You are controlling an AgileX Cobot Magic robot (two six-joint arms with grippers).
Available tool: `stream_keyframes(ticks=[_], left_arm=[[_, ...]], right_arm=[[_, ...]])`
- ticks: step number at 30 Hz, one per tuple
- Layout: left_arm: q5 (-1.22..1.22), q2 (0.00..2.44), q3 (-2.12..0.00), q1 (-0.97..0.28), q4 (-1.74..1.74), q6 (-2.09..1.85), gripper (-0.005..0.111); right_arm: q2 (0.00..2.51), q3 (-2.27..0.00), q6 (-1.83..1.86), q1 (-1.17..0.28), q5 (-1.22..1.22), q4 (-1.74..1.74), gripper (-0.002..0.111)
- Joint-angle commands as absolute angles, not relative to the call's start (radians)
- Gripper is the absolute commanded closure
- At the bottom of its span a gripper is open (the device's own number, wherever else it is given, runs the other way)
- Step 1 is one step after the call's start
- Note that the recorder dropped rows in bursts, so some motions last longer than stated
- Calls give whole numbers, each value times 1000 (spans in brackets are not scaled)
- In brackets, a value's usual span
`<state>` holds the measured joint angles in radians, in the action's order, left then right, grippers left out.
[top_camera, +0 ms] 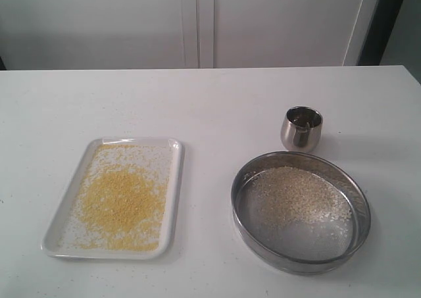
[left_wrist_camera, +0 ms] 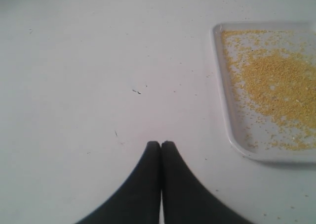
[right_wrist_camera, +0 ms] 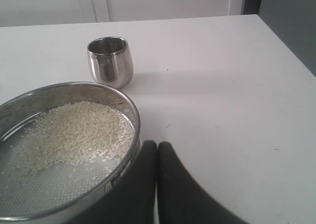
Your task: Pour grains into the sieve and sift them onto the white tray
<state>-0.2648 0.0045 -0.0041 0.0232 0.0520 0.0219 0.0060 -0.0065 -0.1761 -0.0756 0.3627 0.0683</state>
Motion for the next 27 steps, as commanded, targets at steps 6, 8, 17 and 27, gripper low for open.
stream_keyframes(ticks=[6, 8, 17, 27], left_arm=[[-257, 0, 0, 26, 51, 26, 107], [-257, 0, 0, 26, 51, 26, 107], [-257, 0, 0, 26, 51, 26, 107], [-256, 0, 0, 26, 51, 24, 107]], right_arm=[[0, 0, -181, -68, 349, 74, 108], [0, 0, -181, -68, 349, 74, 108], [0, 0, -200, -68, 349, 74, 108], [0, 0, -200, -68, 349, 74, 108]])
